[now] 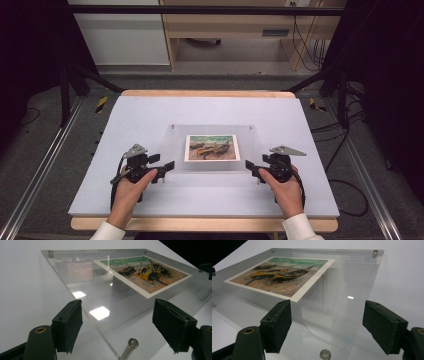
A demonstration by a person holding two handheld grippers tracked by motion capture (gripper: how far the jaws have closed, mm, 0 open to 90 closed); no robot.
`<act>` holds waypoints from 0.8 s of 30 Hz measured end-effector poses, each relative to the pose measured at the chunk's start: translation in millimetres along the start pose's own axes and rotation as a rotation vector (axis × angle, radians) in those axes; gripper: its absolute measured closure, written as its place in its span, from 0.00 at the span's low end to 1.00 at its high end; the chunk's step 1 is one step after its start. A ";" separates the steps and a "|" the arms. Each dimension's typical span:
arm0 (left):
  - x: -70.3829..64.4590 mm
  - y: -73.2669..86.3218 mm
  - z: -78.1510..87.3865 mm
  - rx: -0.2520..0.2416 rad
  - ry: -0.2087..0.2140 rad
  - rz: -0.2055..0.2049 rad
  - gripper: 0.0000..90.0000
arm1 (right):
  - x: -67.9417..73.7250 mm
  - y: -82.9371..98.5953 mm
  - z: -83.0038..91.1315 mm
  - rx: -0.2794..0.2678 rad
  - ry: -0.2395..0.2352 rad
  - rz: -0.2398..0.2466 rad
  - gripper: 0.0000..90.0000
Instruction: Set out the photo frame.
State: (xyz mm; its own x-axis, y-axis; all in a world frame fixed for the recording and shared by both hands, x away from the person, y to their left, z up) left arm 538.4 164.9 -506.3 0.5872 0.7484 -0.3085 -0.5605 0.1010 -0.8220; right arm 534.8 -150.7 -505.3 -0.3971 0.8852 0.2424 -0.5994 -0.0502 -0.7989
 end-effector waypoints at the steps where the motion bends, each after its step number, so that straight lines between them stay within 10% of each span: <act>1: 0.2 0.5 -0.5 0.000 0.005 0.011 0.25 | -0.1 0.1 0.0 0.001 -0.001 -0.001 0.26; 24: 0.8 3.6 -3.2 0.023 0.038 0.062 0.19 | 0.2 3.2 -1.0 0.037 -0.039 -0.061 0.22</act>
State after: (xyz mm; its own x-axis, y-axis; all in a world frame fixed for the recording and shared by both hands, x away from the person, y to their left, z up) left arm 538.8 163.7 -511.1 0.5727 0.7281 -0.3767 -0.6093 0.0706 -0.7898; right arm 533.5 -150.2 -508.3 -0.3855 0.8685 0.3116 -0.6484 -0.0147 -0.7612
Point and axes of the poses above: each handheld gripper's, and its own axes: z roughly backward along the jaws, y roughly out of its underside, x roughly to its left, the point moved 10 cm from there along -z, roughly forward along the jaws, and after that the axes turned 2 degrees about y, right-handed, at the moved point
